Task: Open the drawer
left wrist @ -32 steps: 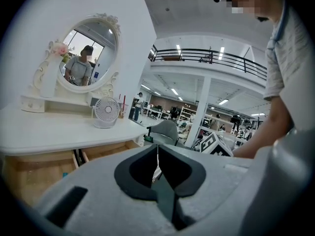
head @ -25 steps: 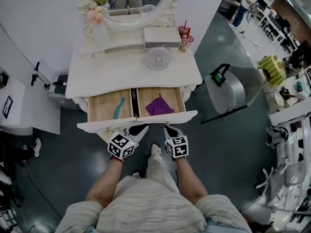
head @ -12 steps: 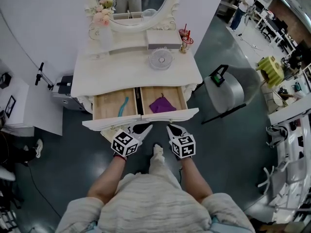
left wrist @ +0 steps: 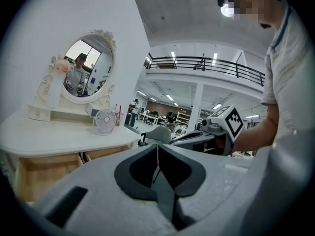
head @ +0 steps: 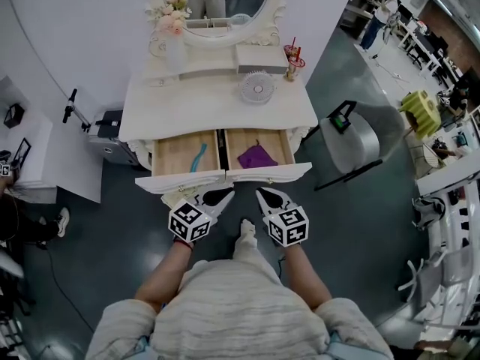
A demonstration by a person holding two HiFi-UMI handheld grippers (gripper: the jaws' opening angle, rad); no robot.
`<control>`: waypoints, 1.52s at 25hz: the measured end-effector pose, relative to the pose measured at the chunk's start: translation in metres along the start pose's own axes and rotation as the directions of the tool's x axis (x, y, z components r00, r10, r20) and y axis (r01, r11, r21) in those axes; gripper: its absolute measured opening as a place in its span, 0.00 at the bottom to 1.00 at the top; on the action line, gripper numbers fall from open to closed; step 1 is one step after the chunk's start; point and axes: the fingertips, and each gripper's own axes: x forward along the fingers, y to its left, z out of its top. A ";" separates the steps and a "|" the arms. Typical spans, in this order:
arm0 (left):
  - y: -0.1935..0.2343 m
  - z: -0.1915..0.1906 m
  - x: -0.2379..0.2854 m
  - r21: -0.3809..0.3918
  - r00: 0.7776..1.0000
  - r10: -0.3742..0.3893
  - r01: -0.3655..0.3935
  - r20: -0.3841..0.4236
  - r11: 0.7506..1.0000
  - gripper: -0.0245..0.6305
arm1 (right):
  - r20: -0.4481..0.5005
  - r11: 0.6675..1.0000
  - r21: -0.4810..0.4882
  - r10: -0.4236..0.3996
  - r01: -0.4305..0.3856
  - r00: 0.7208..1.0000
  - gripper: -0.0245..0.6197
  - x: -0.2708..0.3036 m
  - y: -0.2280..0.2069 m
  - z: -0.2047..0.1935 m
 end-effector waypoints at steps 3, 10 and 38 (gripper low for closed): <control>-0.010 0.008 -0.014 0.010 1.000 -0.002 0.002 0.024 1.000 0.06 | 0.021 0.999 0.002 0.032 -0.032 0.999 0.05 -0.008 0.014 0.011; -0.028 0.020 -0.048 0.037 0.998 0.022 -0.024 0.060 0.999 0.06 | 0.070 0.995 0.007 0.098 -0.099 0.993 0.05 -0.031 0.051 0.027; -0.055 0.016 -0.102 0.046 0.994 0.069 -0.073 0.085 0.996 0.06 | 0.112 0.992 -0.007 0.128 -0.128 0.986 0.05 -0.072 0.088 0.027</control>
